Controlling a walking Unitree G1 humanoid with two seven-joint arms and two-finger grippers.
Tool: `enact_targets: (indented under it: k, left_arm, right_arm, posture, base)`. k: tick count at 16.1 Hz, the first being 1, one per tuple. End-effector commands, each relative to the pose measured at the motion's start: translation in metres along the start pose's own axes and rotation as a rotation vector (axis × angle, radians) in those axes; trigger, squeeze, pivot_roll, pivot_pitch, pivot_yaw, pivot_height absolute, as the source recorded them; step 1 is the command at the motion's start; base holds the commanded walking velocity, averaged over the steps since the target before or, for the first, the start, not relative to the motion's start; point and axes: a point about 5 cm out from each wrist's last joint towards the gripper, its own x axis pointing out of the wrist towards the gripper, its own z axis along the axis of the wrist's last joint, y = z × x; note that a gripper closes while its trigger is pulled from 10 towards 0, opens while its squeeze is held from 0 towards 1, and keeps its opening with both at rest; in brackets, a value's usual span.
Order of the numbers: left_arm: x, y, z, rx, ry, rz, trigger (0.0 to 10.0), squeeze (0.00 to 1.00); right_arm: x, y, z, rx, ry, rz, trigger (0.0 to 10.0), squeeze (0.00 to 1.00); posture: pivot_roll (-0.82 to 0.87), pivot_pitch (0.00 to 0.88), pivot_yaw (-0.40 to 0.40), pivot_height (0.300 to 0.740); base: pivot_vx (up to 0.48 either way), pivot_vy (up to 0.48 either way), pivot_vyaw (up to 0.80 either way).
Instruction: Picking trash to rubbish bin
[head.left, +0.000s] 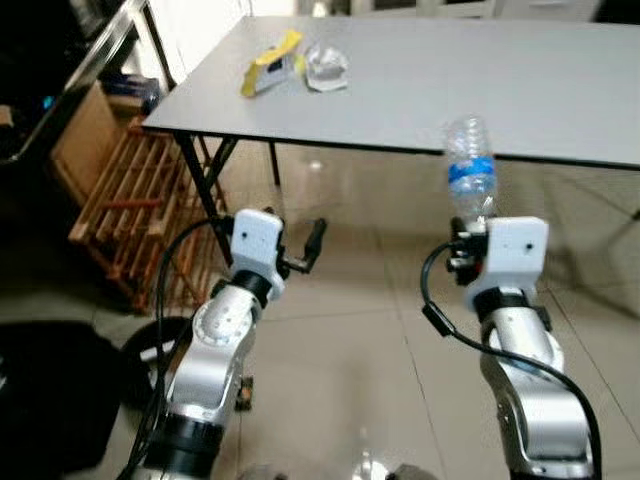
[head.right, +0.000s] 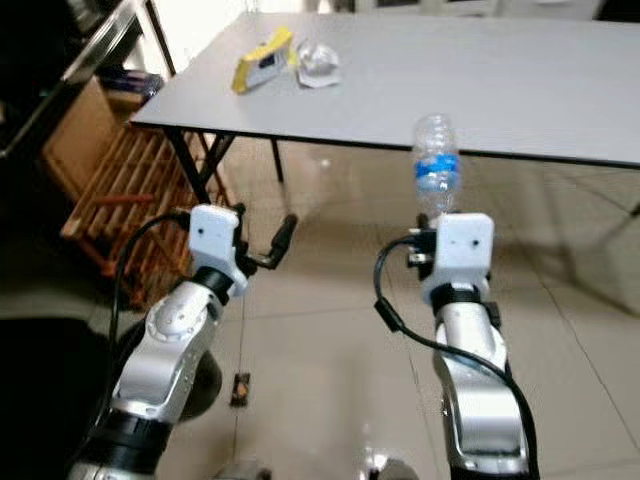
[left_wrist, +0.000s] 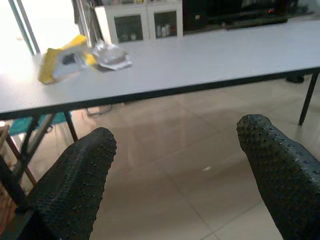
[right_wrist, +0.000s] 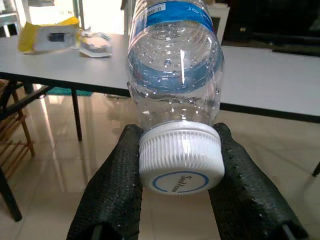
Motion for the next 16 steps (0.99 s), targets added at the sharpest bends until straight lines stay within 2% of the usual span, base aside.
enact_targets:
  k: [1,16]
  left_arm:
    - [-0.0049,0.0097,-0.0064,0.011,0.032,0.035,10.0,0.0]
    - [-0.0043,0.0109,-0.0092,0.025,0.043,0.047,10.0,0.0]
  right_arm:
    - [-0.0004,0.0088,0.0031,0.014,-0.014,0.031,10.0,0.0]
    - [0.0014,0.0102,0.0013,0.01,-0.014,0.036,10.0,0.0]
  posture:
    - [-0.06,0.099,0.048,0.74]
    - [-0.05,0.093,0.044,0.74]
  base:
    - [0.0,0.48,0.0]
    - [0.0,0.48,0.0]
